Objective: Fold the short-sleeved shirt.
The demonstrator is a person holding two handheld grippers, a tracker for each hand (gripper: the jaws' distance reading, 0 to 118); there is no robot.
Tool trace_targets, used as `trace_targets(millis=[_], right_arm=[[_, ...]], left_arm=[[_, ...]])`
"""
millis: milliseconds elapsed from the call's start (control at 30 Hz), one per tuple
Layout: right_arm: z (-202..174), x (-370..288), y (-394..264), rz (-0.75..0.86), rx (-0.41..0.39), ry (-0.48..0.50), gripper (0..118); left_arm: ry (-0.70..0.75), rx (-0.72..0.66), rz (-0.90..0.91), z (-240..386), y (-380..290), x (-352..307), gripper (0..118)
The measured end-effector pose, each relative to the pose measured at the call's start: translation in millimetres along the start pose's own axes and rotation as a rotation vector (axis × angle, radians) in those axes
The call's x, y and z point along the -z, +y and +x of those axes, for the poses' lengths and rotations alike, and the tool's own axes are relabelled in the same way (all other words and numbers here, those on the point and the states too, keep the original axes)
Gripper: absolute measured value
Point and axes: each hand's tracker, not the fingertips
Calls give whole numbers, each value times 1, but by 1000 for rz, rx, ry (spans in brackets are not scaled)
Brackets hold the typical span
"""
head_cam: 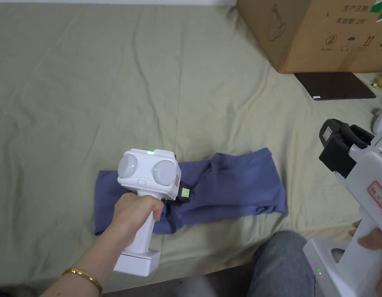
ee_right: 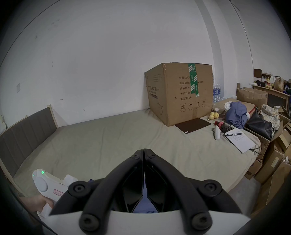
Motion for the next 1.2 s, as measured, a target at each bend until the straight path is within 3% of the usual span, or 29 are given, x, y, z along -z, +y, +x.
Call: trace_targets(millis=[167,300,367,433,567,733,900,1067,1200], right_arm=[[-1,6,-2,-14,2,4,0],[-13,7,-1,-15,4,37,0],[-19,9,0,-14,-5,54,0],[-23,11,1,-15,-9,70,0],[-25,12,1,-13,-13,87,0],[-23,9,0,-17,-14,82,0],[-10,5,-2,-31,-13,46,0],[0,0,-4,-35,0,16,0],[1,1,-3,-34,3,11,0]], left_arm=[[-205,-198,228,-33,21,-62,80],[-98,-227,455,-66,26,-112,77],[6,-216,474,-77,21,-117,51],[64,-207,466,-82,11,-111,1],[44,-225,329,-84,-12,-78,0],[-3,-166,208,-45,-33,-29,0],[-45,7,144,19,-38,-6,0],[-32,64,156,51,-36,2,0],[-186,19,156,50,-24,-10,0]])
